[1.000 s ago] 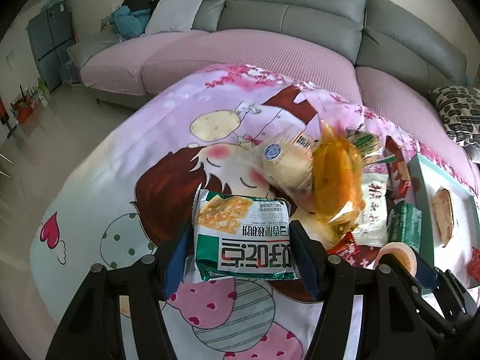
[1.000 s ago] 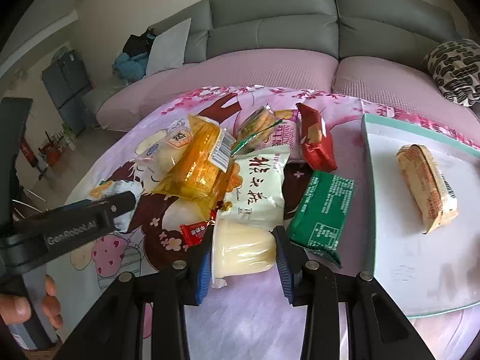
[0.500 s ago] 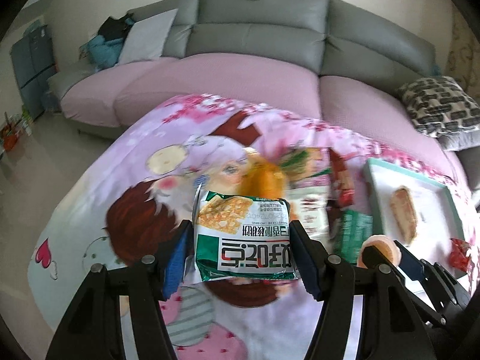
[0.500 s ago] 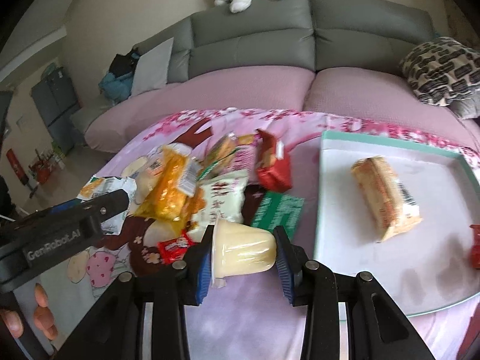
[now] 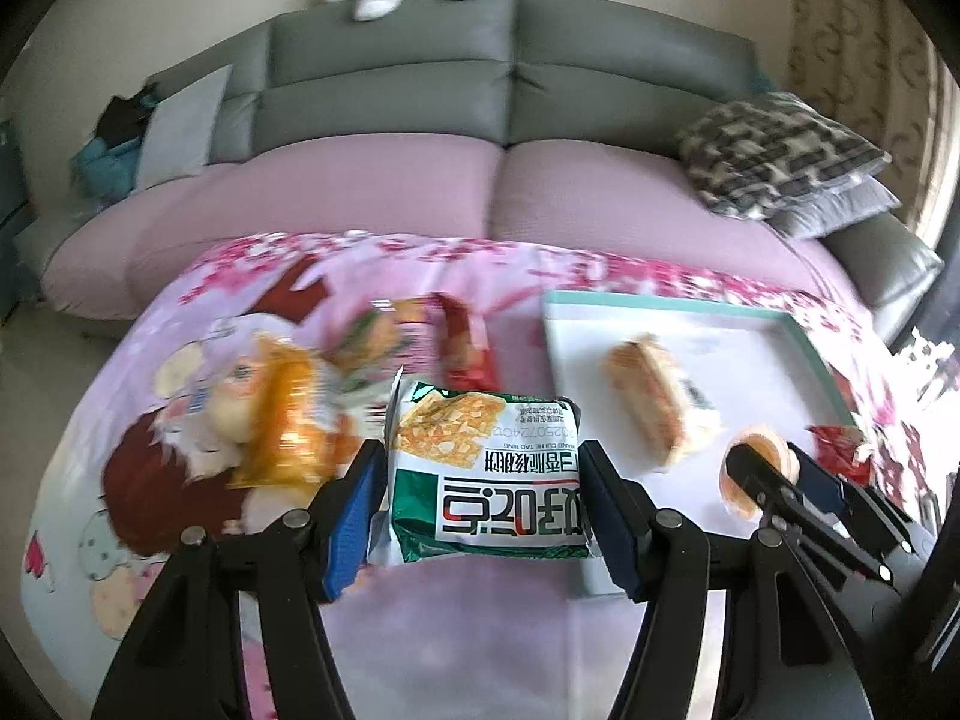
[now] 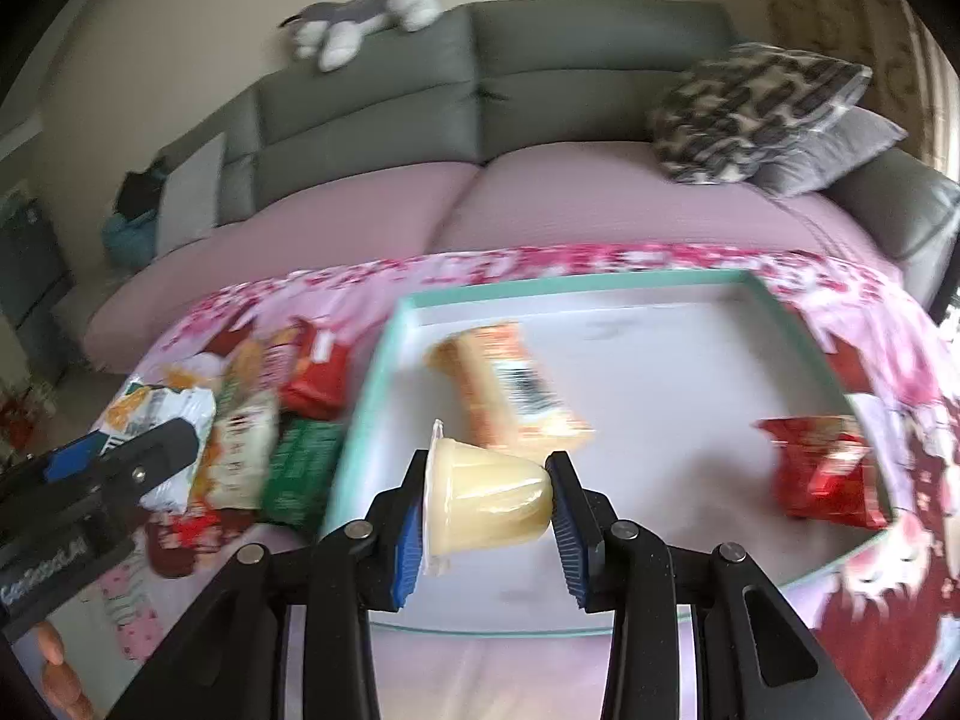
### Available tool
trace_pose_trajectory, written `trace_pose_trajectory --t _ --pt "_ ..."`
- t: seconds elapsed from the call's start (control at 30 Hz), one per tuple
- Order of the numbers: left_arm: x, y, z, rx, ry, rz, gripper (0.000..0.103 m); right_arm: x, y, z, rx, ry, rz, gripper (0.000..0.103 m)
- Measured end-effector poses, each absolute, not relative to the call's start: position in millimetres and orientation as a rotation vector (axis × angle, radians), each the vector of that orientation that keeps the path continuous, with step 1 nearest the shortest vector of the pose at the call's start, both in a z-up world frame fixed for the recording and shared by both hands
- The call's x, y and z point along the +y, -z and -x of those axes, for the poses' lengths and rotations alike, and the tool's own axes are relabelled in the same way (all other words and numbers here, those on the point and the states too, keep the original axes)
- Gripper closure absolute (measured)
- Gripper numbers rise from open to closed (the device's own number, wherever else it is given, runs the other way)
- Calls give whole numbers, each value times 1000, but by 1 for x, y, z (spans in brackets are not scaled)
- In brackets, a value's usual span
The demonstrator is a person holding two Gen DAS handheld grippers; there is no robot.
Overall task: Organize snacks
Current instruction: 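Lift both snacks and carry them over the tray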
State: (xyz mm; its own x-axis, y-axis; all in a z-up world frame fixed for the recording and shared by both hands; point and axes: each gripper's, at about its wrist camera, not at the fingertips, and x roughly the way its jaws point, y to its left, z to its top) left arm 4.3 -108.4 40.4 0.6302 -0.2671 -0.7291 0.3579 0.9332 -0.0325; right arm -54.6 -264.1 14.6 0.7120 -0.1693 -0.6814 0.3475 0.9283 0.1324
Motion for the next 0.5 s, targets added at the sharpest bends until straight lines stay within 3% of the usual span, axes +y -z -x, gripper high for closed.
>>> trace_pose_trajectory --t 0.5 --pt "-182 -16 7 827 456 -209 37 -340 -8 96 719 458 -342 63"
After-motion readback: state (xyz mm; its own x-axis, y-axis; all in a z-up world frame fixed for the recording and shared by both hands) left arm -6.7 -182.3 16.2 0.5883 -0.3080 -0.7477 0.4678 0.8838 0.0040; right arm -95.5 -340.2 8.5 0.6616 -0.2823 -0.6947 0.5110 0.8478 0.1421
